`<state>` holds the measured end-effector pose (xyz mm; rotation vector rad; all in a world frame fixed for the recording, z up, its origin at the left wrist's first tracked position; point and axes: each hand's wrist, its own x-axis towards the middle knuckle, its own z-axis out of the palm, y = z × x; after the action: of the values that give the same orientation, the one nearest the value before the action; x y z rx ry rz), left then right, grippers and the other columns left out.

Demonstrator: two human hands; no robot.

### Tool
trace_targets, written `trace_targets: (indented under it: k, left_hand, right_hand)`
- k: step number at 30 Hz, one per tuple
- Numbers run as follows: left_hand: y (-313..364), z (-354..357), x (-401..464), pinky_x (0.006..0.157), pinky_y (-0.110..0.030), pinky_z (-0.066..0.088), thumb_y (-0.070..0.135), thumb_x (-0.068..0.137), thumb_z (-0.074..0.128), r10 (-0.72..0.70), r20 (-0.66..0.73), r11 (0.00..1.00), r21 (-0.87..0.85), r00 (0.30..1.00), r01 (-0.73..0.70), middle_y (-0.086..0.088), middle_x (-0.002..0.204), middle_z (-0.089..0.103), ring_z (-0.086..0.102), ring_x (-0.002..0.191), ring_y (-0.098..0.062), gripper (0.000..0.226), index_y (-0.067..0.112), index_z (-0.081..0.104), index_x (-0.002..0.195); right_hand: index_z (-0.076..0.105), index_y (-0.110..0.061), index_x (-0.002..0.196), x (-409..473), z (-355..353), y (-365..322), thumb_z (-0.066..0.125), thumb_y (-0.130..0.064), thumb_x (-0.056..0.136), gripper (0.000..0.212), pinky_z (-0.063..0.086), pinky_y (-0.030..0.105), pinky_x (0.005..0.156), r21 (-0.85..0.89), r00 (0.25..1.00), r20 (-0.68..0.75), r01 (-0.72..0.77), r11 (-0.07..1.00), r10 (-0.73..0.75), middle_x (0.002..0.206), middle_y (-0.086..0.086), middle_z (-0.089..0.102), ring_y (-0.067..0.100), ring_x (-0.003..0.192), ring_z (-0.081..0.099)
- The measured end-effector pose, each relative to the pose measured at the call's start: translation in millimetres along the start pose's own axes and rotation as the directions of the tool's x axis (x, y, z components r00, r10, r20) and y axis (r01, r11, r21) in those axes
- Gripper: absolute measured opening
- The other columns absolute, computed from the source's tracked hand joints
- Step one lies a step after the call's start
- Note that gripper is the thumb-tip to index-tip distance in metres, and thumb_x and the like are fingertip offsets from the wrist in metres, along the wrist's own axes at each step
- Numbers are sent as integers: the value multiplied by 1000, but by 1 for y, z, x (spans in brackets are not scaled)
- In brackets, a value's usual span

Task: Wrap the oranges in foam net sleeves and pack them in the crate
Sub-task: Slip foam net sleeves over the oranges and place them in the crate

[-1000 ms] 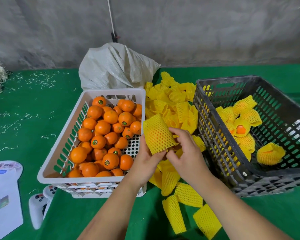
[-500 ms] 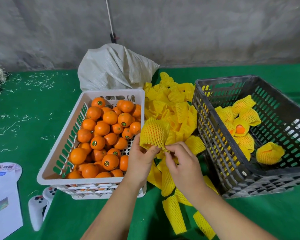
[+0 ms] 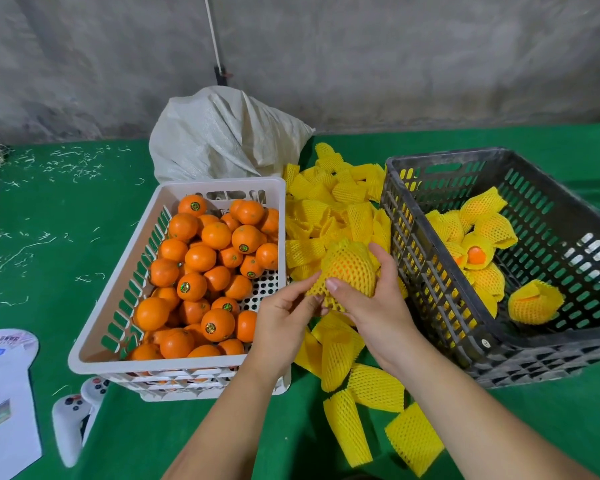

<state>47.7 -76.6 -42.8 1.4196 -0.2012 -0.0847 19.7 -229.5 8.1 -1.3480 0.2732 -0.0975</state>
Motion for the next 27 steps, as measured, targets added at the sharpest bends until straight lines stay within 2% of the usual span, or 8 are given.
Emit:
trace_targets:
  k: [5, 8, 12, 14, 18, 22, 25, 27]
  left_hand:
    - [0, 17, -4, 72, -25, 59, 13, 100, 70, 84, -115, 993, 95, 990, -73, 4, 97, 77, 72, 84, -13, 29, 38, 74, 115]
    - [-2, 19, -8, 73, -29, 57, 17, 97, 75, 90, 4, 958, 275, 996, -87, 10, 101, 71, 67, 85, -7, 35, 37, 61, 122]
    - [-3, 16, -8, 78, -20, 55, 9, 99, 70, 102, 116, 941, 311, 988, -133, 8, 121, 66, 69, 94, -10, 49, 38, 56, 136]
    - [-3, 12, -8, 79, -20, 55, 11, 102, 68, 108, 104, 953, 272, 989, -133, 11, 124, 66, 69, 96, -11, 45, 39, 60, 136]
    - [-5, -3, 2, 81, -25, 58, 19, 104, 63, 37, -72, 998, 49, 997, -34, 11, 118, 69, 69, 96, -11, 30, 33, 65, 131]
    - [1, -9, 20, 74, -30, 60, 18, 106, 61, -107, -190, 972, -225, 976, 63, 2, 105, 70, 67, 89, -14, 23, 22, 66, 128]
    - [4, -26, 40, 76, -28, 61, 26, 107, 62, -39, -273, 996, 70, 961, 61, 3, 105, 72, 70, 88, -10, 24, 28, 65, 130]
    - [0, -42, 58, 86, -39, 59, 32, 108, 59, -30, -304, 948, 292, 952, 123, 8, 123, 68, 69, 103, -15, 43, 28, 52, 150]
  right_hand:
    - [31, -58, 144, -1, 8, 8, 90, -31, 73, 96, 55, 34, 100, -60, 986, -88, 139, 988, -144, 150, -8, 43, 9, 131, 52]
    - [30, -56, 144, -2, 12, 19, 80, -11, 86, 89, 56, 24, 94, -124, 984, -52, 163, 979, -170, 141, -18, 48, -9, 119, 55]
    - [30, -55, 138, 11, -2, 11, 69, 0, 86, 85, 59, 23, 77, -122, 983, -78, 156, 980, -166, 130, -19, 48, -10, 100, 61]
    - [27, -53, 139, 24, -17, -3, 68, 2, 83, 88, 57, 25, 79, -193, 966, -158, 172, 966, -203, 137, -7, 45, -2, 105, 60]
    - [21, -44, 147, 59, -76, -41, 66, -1, 87, 86, 53, 58, 96, -364, 862, -437, 89, 927, -255, 146, 5, 32, 33, 121, 53]
    - [2, -43, 158, 78, -122, -48, 59, -10, 98, 90, 54, 52, 94, -445, 790, -573, -77, 892, -217, 164, -2, 3, 35, 127, 52]
    - [-14, -44, 157, 83, -122, -38, 63, -23, 96, 101, 37, 49, 115, -631, 859, -437, -81, 771, -267, 167, -5, -24, 36, 154, 14]
    - [-19, -45, 156, 86, -115, -32, 67, -26, 93, 108, 22, 51, 120, -811, 896, -283, -34, 585, -341, 165, -2, -31, 35, 156, -9]
